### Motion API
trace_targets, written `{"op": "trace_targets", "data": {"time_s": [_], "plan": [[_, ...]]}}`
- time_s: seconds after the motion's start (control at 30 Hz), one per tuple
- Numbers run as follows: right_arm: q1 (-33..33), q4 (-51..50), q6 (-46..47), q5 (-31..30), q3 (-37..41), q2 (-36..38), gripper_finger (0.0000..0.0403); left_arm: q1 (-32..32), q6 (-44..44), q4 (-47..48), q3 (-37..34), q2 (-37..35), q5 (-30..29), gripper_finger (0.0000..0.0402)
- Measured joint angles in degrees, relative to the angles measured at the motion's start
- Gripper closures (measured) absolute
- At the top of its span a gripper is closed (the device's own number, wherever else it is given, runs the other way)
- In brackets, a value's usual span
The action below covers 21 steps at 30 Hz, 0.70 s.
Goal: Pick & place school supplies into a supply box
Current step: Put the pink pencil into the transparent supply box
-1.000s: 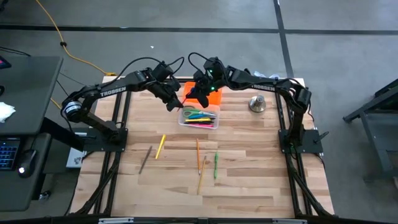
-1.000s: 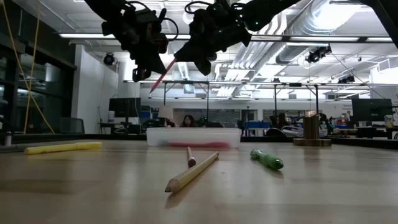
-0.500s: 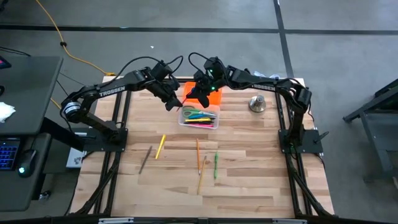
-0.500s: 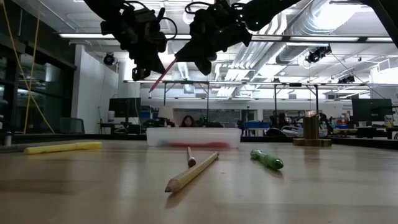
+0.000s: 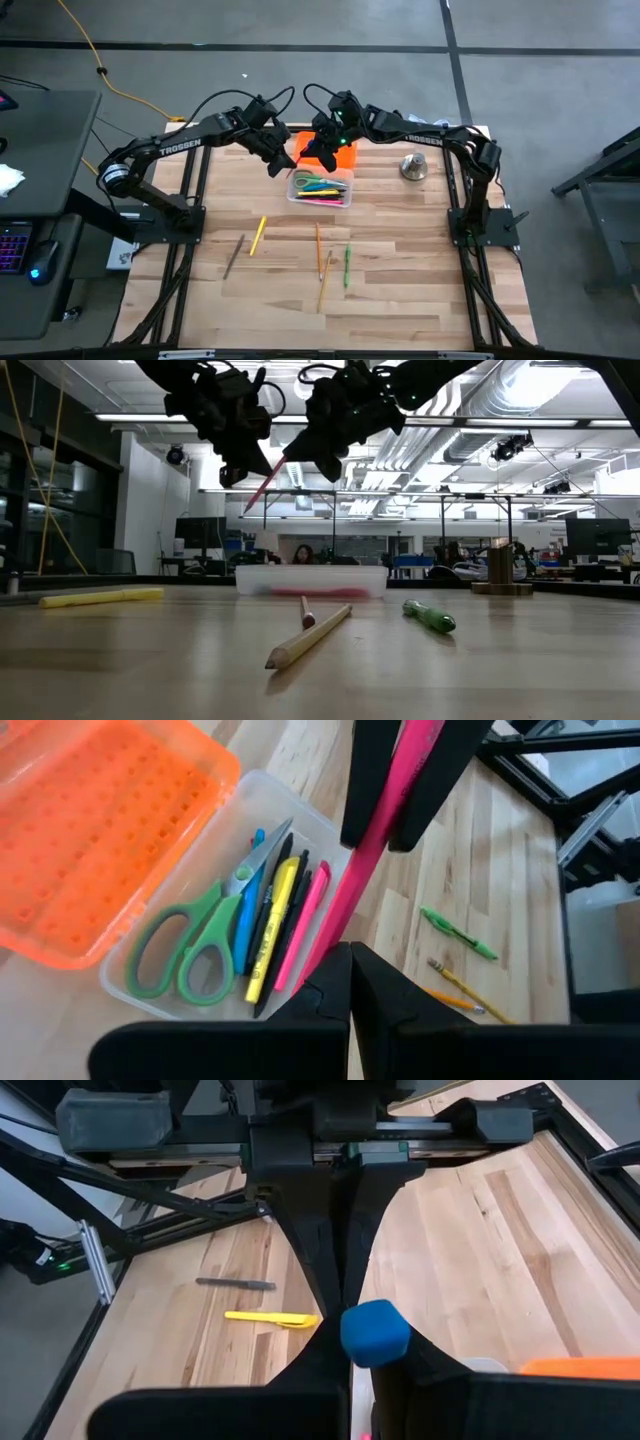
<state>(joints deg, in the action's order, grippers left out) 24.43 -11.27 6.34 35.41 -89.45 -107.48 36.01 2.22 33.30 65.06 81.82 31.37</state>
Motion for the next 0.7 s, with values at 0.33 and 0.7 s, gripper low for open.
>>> {"op": "trace_targets", "data": {"time_s": [0.33, 0.7], "plan": [[-0.3, -0.6, 1.3, 3.1, -0.1, 0.0, 0.0403, 0.3, -0.5, 3.0, 0.1, 0.1, -6.9, 0.0364], [-0.6, -2.1, 1.5, 0.5, -0.1, 0.1, 0.0403, 0.2, -0.2, 6.5, 0.1, 0.0, -3.1, 0.0364]]}}
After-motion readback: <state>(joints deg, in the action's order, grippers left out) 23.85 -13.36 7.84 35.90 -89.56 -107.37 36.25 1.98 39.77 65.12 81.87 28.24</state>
